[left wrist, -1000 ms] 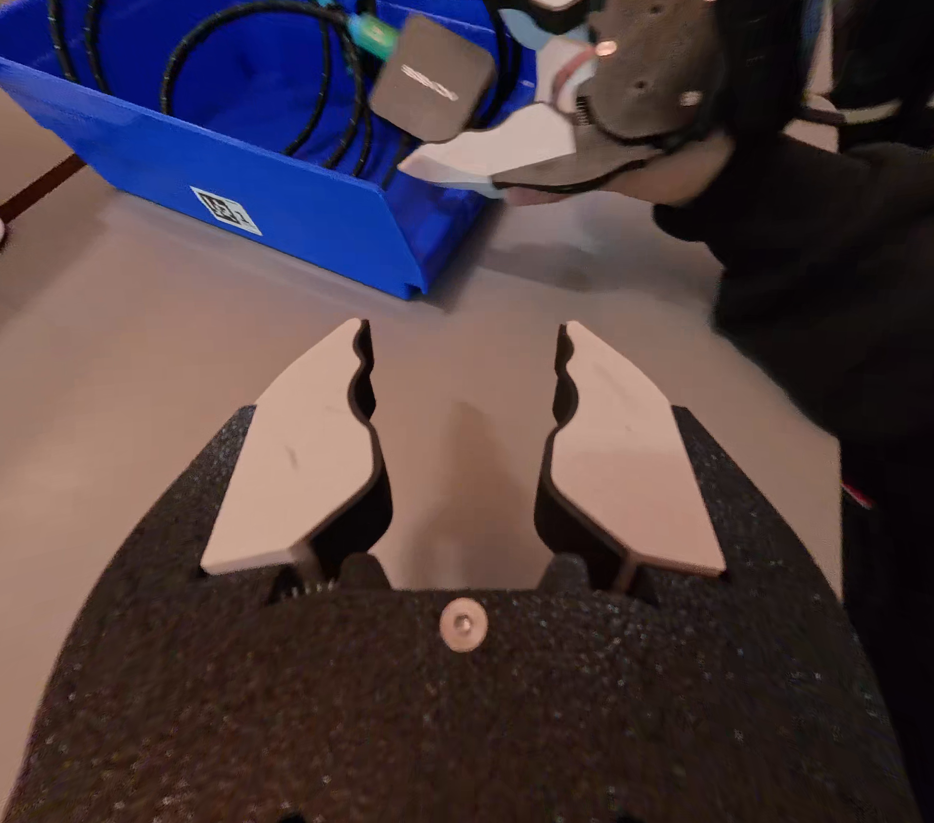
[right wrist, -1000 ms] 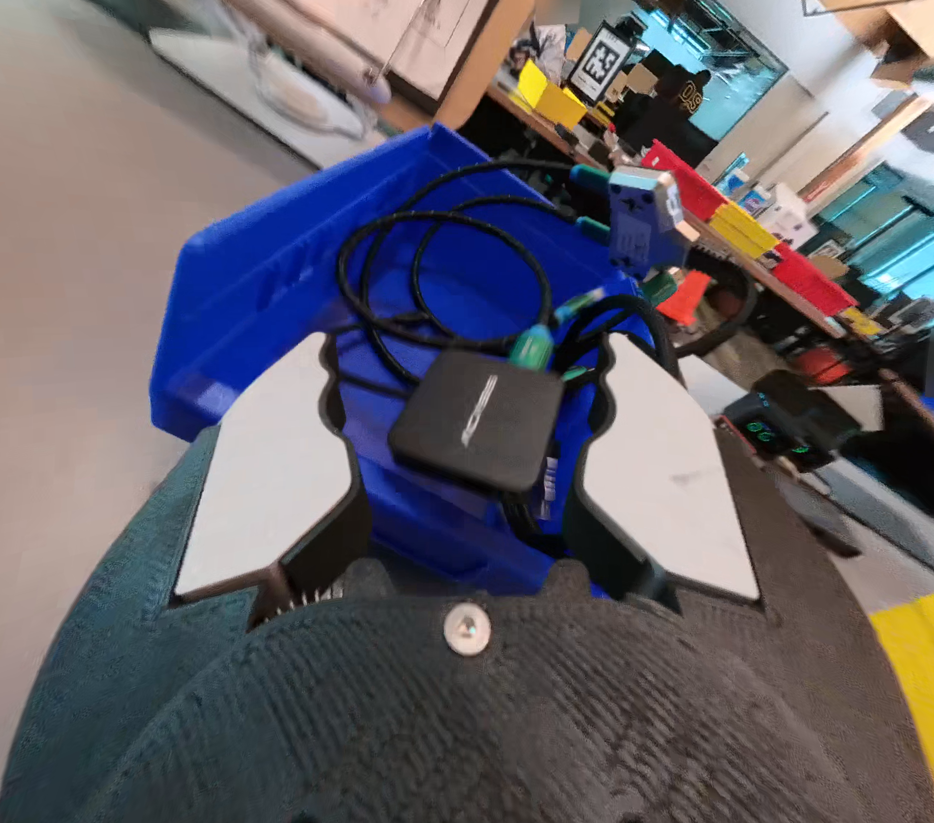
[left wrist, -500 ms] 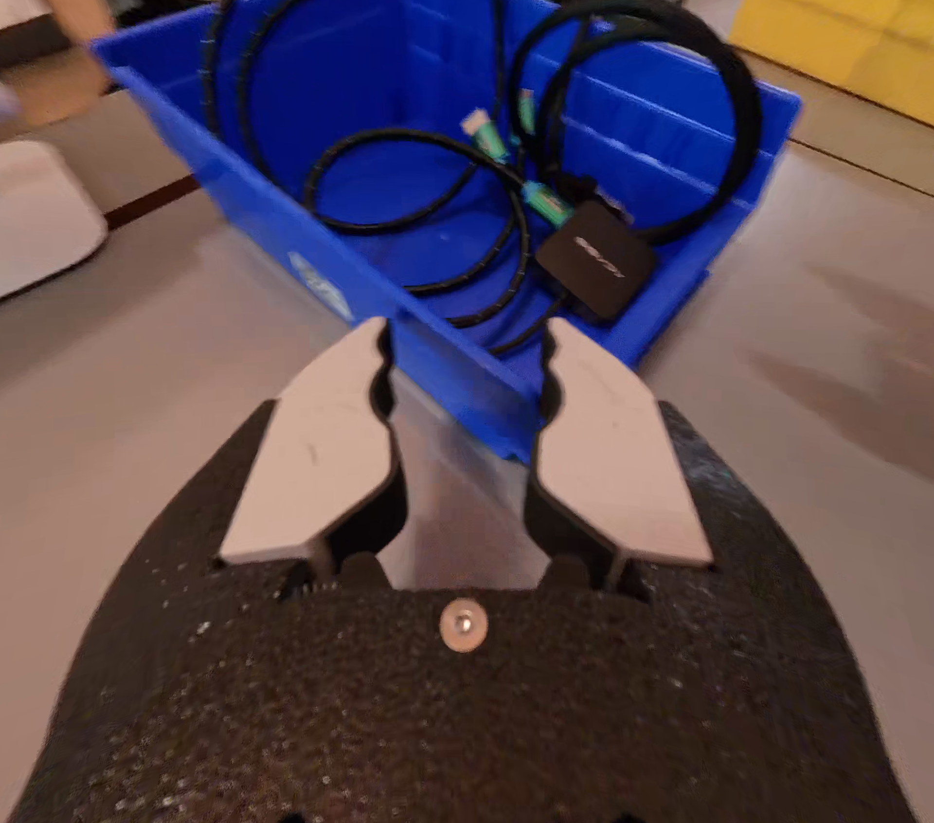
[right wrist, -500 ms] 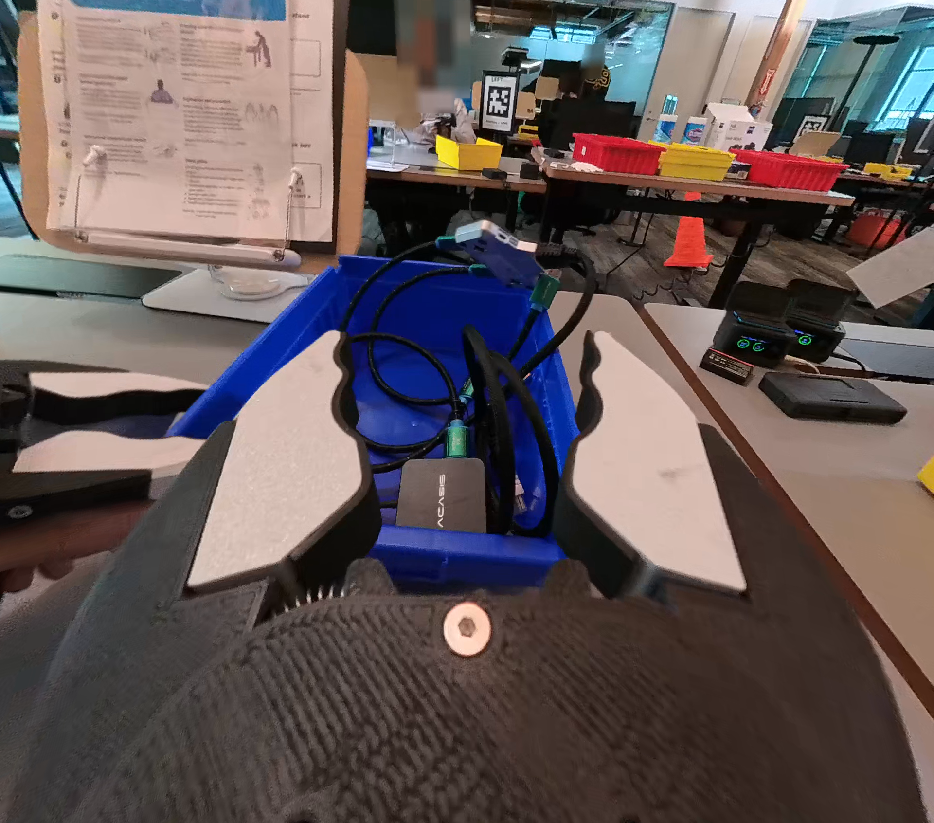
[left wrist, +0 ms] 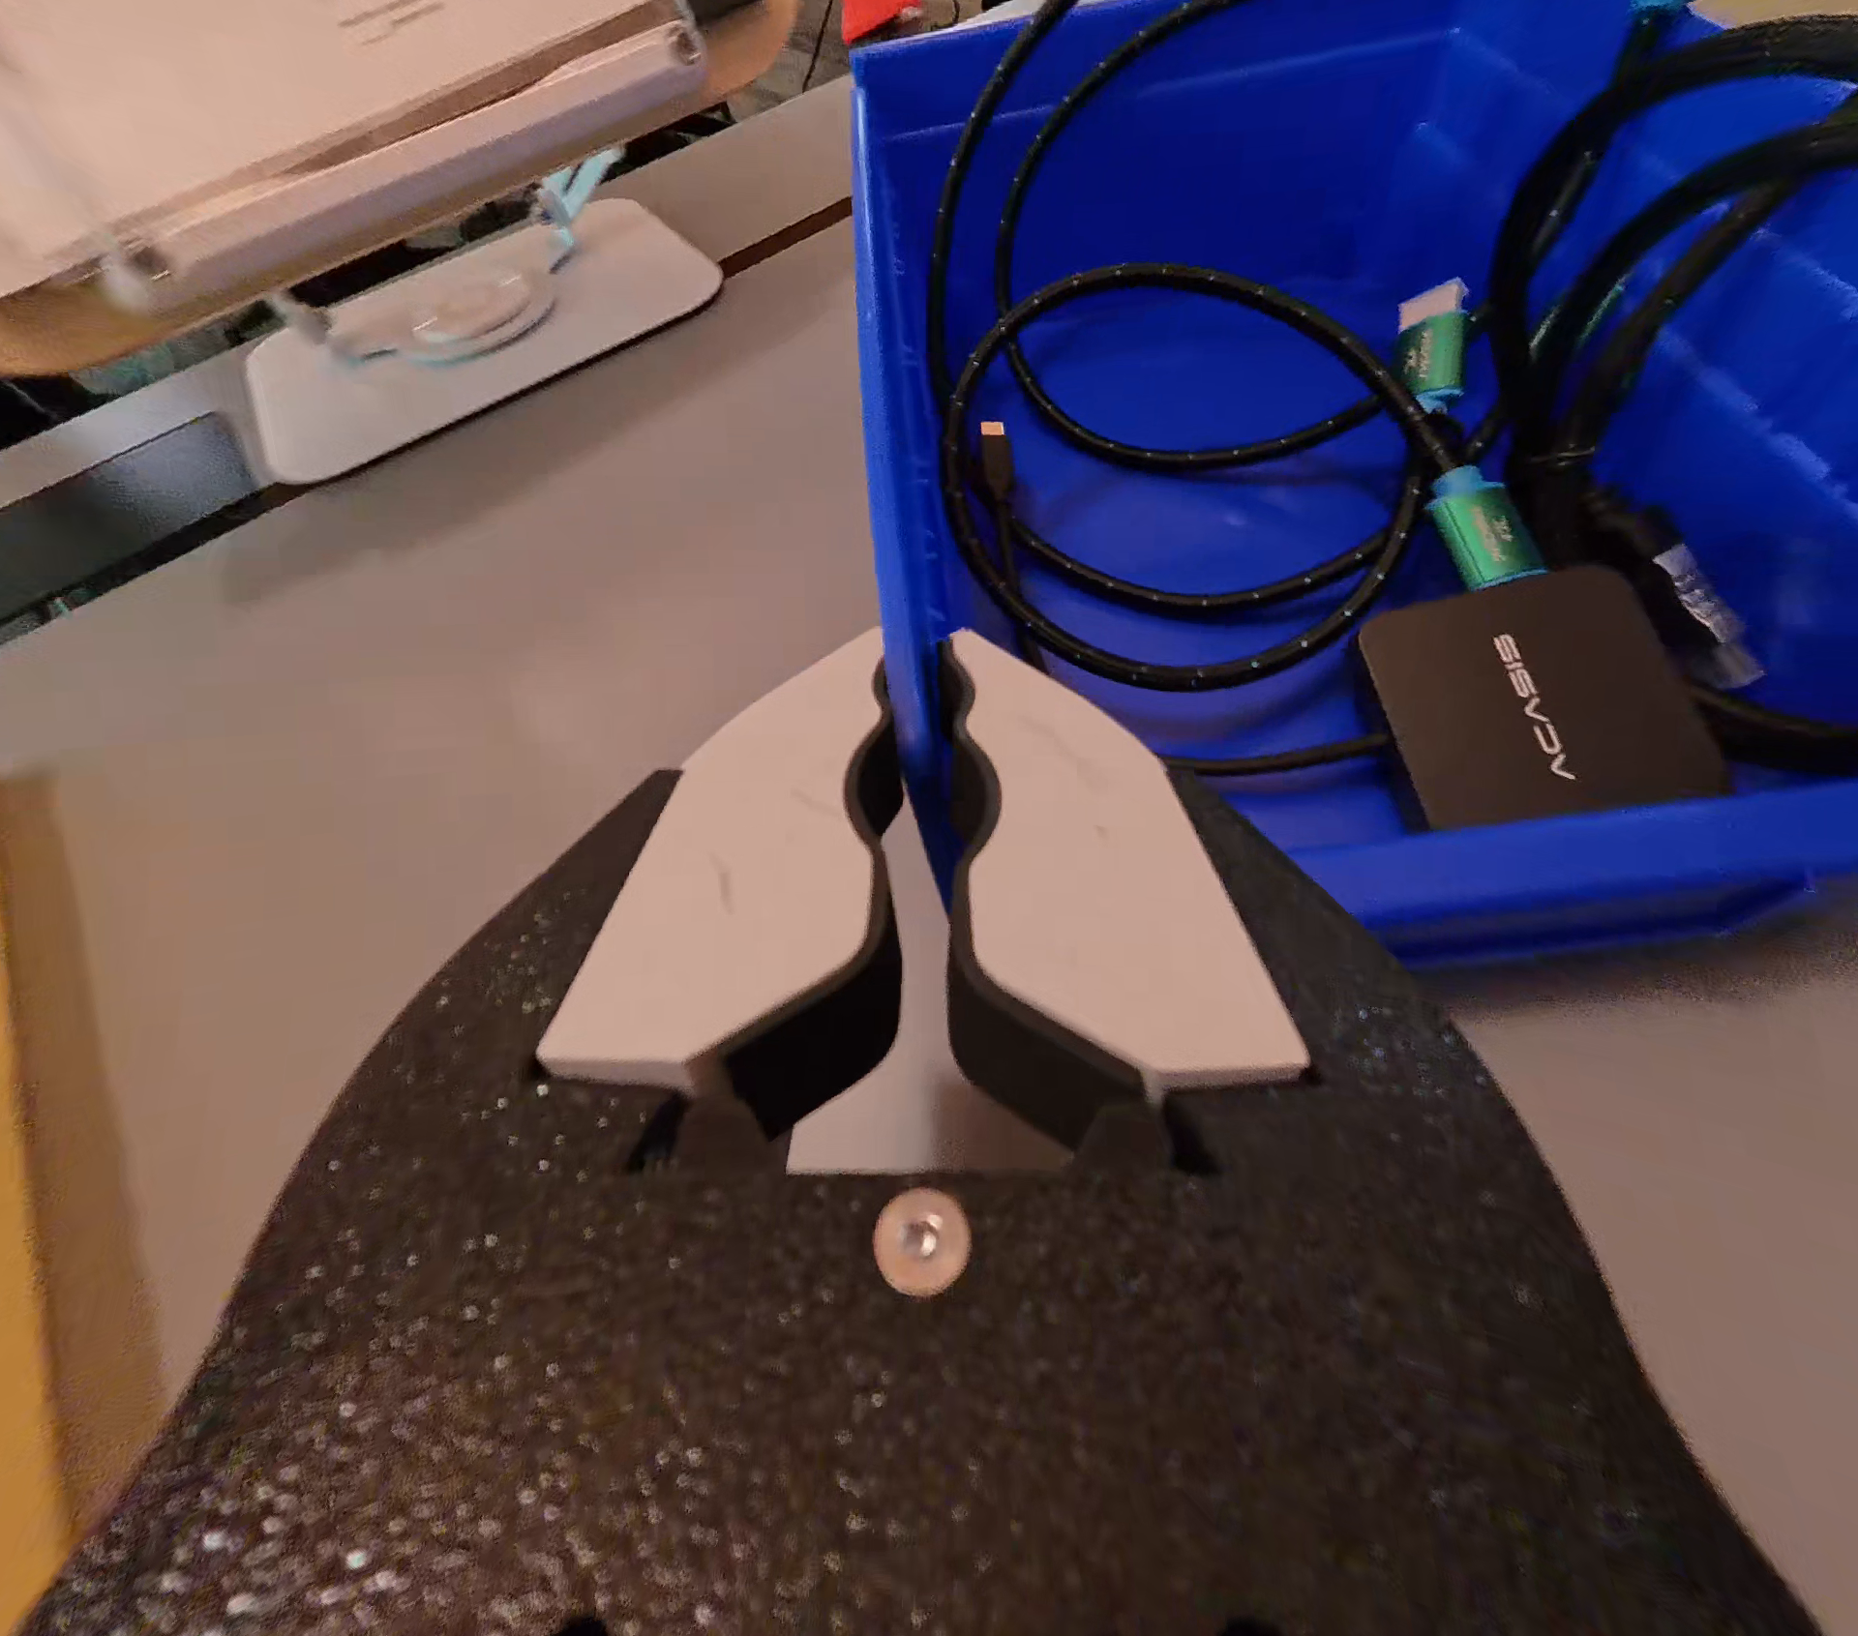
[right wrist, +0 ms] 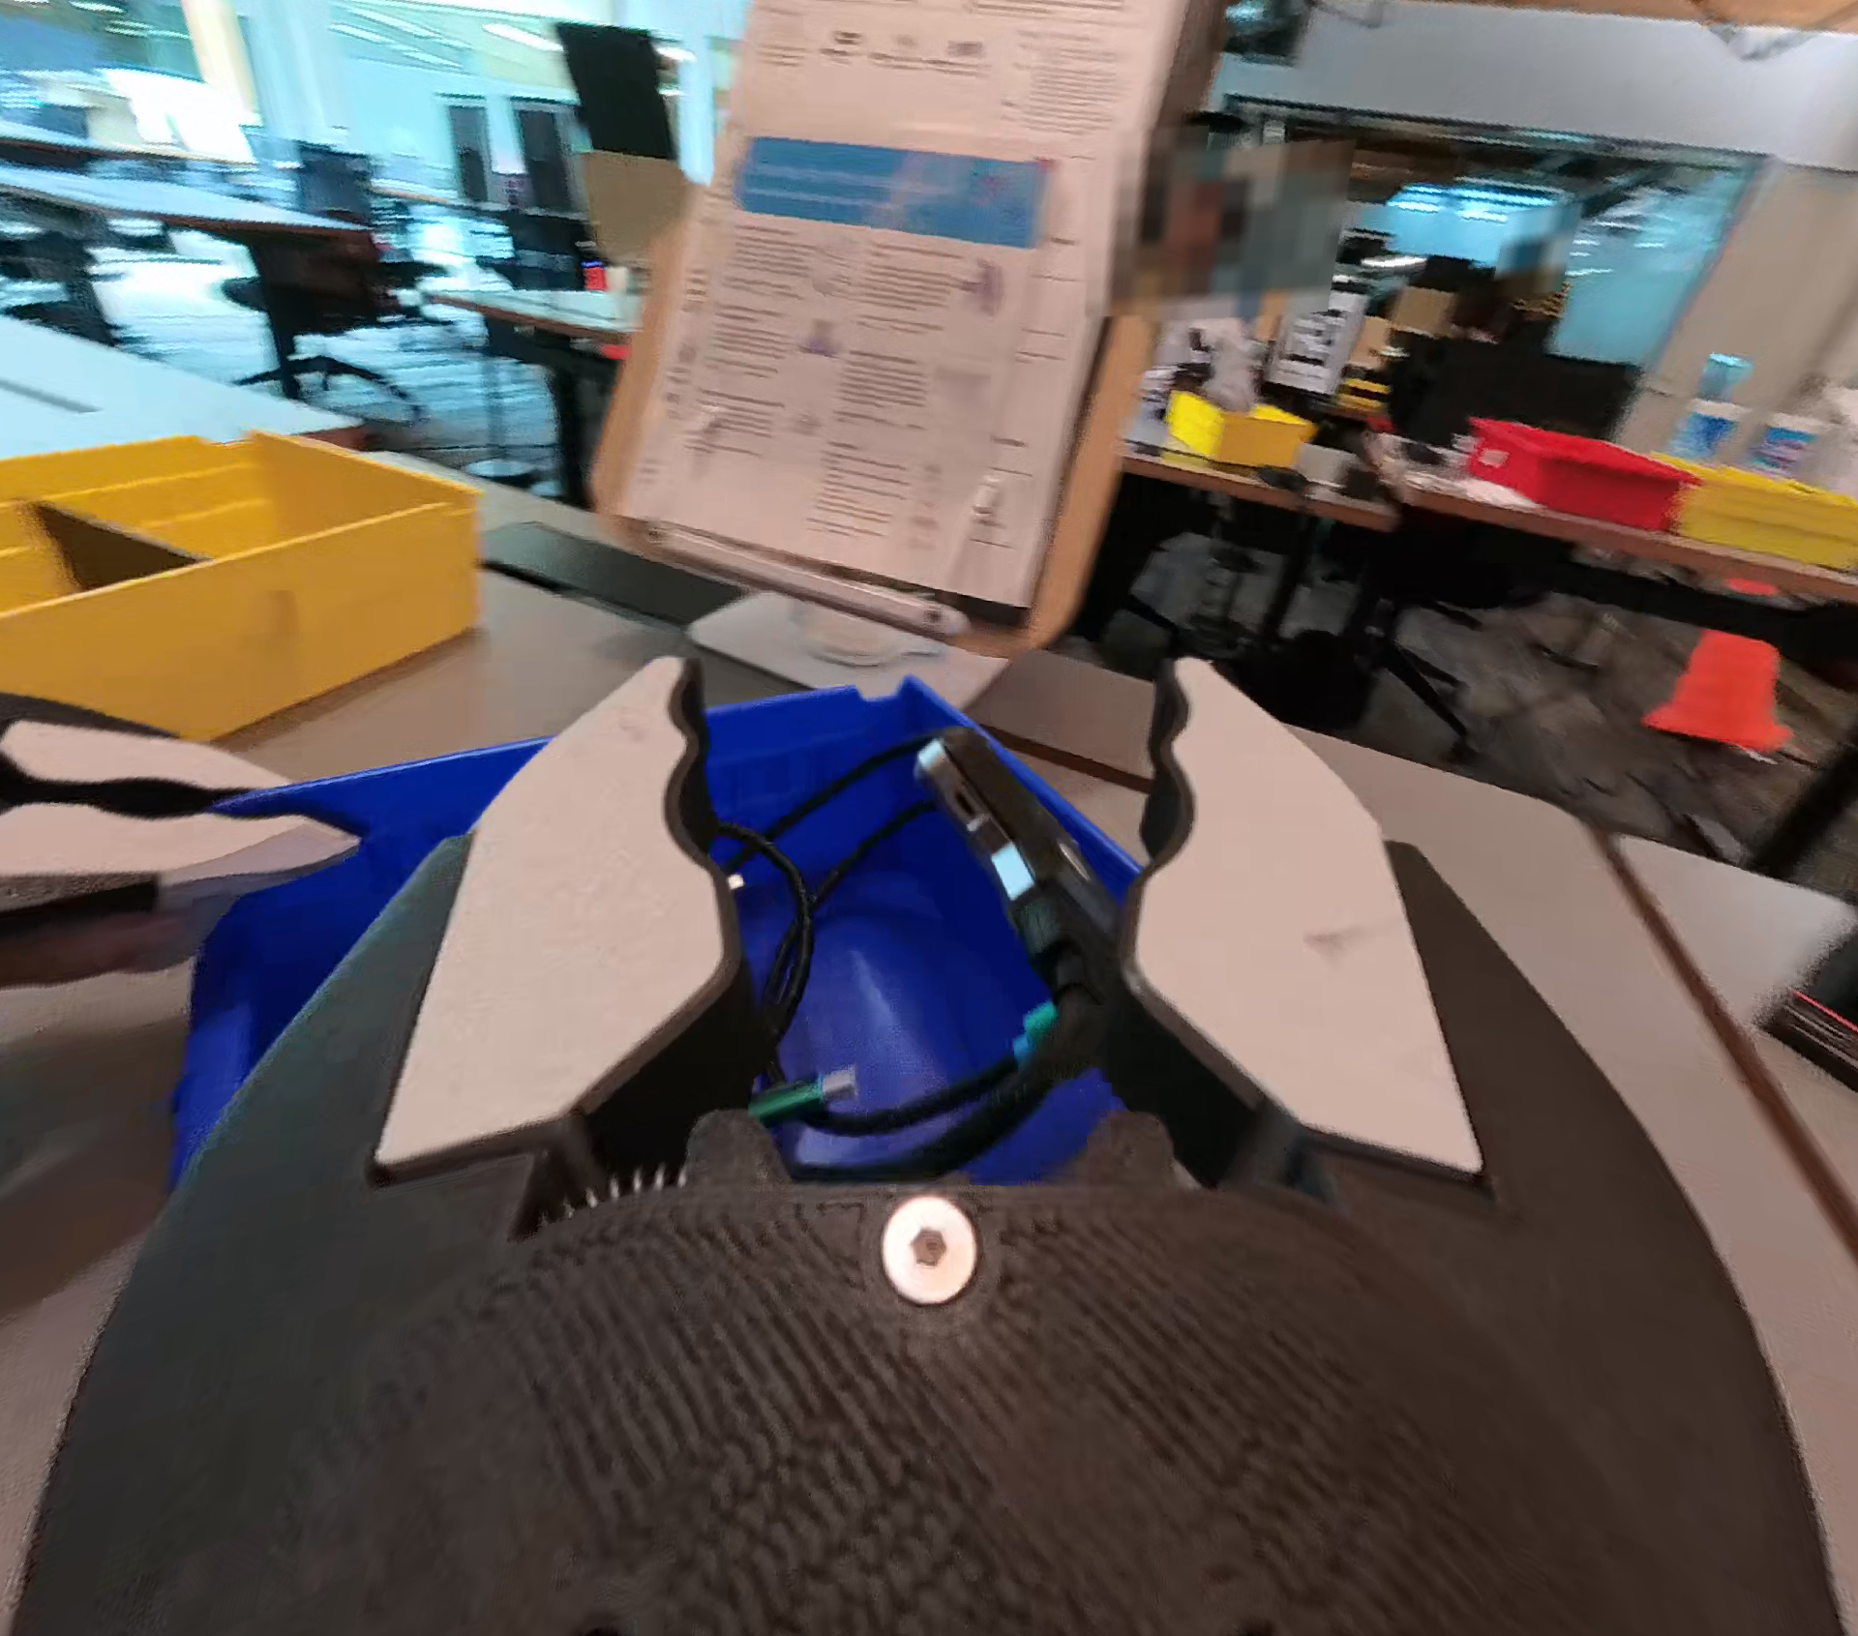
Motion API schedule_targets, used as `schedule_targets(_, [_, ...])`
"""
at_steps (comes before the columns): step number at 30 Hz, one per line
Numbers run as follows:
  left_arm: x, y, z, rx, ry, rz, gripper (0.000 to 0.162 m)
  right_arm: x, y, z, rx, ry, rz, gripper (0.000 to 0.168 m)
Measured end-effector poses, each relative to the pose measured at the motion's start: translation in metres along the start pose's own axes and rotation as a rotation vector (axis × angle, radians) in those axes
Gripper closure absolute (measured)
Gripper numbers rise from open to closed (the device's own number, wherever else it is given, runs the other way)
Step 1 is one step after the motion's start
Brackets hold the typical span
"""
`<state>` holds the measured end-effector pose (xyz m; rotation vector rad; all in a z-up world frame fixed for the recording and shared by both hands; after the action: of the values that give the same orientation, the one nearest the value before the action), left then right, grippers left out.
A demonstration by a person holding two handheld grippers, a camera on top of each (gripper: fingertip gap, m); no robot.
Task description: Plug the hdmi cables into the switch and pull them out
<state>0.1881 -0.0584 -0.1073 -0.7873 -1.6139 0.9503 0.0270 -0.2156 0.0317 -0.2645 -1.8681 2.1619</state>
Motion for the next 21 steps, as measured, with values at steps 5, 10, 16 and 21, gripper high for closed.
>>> schedule_targets(5, [0.070,0.040,-0.027,-0.009,-0.075,0.028,0.157,-0.024,-0.007,-0.104,-0.094,-0.371,-0.062,0.056])
schedule_targets(10, [0.096,0.056,-0.051,0.017,-0.154,0.065,0.158,-0.061,-0.087,-0.182,-0.076,-0.569,-0.057,0.072])
schedule_targets(16, [0.099,0.061,-0.074,0.011,-0.203,0.089,0.157,-0.203,-0.048,-0.266,-0.035,-0.563,-0.538,0.061])
schedule_targets(21, [0.111,0.067,-0.079,0.035,-0.266,0.151,0.158,-0.270,0.024,-0.318,-0.177,-0.522,-0.811,0.082])
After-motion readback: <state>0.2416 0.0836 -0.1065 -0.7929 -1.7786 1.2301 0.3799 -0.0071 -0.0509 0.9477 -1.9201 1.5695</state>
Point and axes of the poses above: each gripper's, where its closed fingertips meet, x back along the fingers, y out of its underside, z = x × y across the jaws, the point moved 3 cm from there along x, back along the fingers, and after that the axes turned 5 degrees about -z, right-handed, at the moved point
